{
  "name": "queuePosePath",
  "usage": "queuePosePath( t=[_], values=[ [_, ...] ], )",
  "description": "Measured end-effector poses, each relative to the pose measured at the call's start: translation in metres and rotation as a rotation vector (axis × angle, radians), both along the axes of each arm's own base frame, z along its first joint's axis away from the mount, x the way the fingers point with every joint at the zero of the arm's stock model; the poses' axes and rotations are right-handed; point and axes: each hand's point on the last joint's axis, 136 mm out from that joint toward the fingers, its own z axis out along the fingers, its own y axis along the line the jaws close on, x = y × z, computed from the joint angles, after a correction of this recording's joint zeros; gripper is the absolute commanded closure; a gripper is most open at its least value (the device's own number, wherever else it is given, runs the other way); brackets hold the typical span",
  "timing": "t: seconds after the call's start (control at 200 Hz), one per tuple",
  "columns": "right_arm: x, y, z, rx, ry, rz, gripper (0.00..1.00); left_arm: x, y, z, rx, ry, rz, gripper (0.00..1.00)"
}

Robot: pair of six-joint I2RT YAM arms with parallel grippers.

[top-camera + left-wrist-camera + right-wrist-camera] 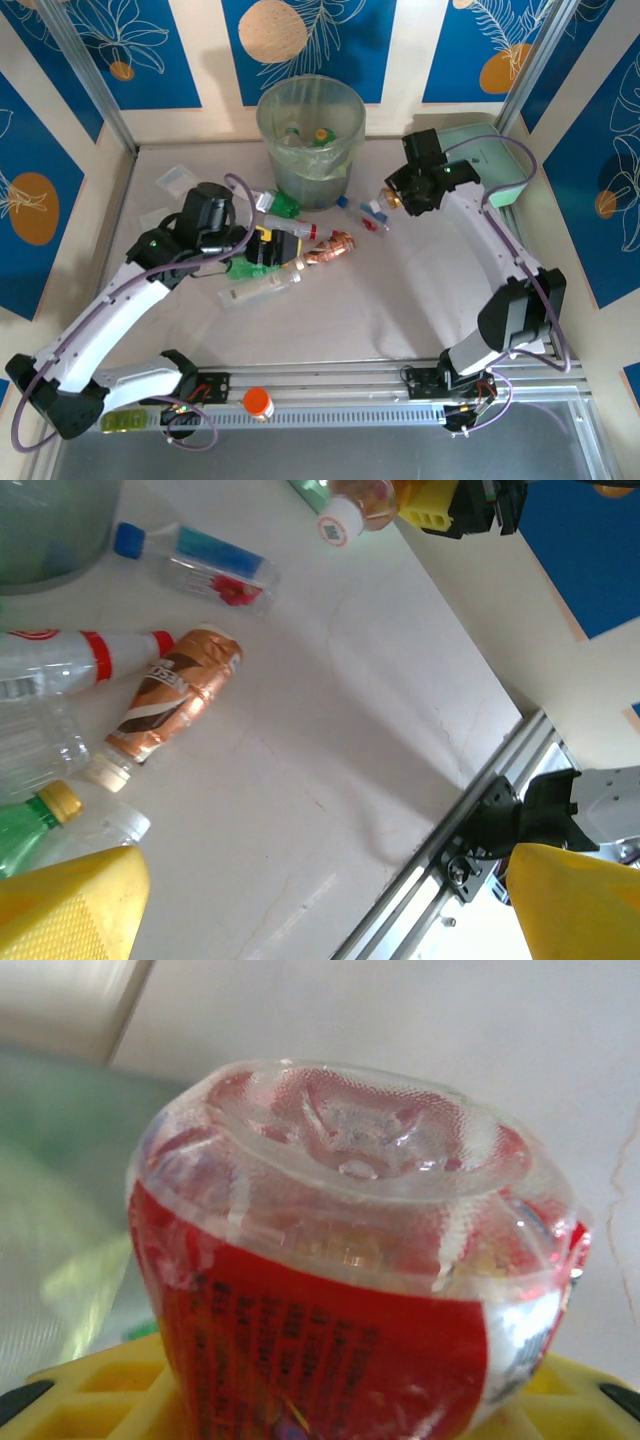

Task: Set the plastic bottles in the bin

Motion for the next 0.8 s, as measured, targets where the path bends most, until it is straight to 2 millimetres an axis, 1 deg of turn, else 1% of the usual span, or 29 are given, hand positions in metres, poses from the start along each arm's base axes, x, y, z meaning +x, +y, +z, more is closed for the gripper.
queuePosePath(
  t=[0.145,0.28,0.36,0.42,0.52,0.625,0.72,0.8],
  values=[
    [-0.029,0.035,0.018,0.004,-0.069,0.186,0.48,0.004,-0.015,-0.012,0.012,0.040,-0.037,0.07],
    [-0.049,0.069,0.034,0.036,-0.116,0.339,0.48,0.009,-0.029,-0.025,0.010,0.083,-0.071,0.07],
    [-0.059,0.086,0.038,0.056,-0.139,0.410,0.48,0.010,-0.039,-0.029,-0.008,0.111,-0.099,0.07],
    [-0.069,0.096,0.039,0.073,-0.149,0.456,0.48,0.010,-0.047,-0.028,-0.036,0.126,-0.120,0.07],
    [-0.081,0.106,0.042,0.100,-0.161,0.509,0.48,0.009,-0.059,-0.022,-0.092,0.137,-0.153,0.07],
    [-0.088,0.114,0.052,0.131,-0.193,0.545,0.48,0.007,-0.069,-0.018,-0.145,0.145,-0.185,0.08],
    [-0.092,0.119,0.060,0.168,-0.220,0.571,0.48,0.005,-0.075,-0.018,-0.178,0.160,-0.210,0.09],
    [-0.097,0.123,0.062,0.198,-0.230,0.595,0.48,0.006,-0.079,-0.022,-0.184,0.170,-0.222,0.12]
  ],
)
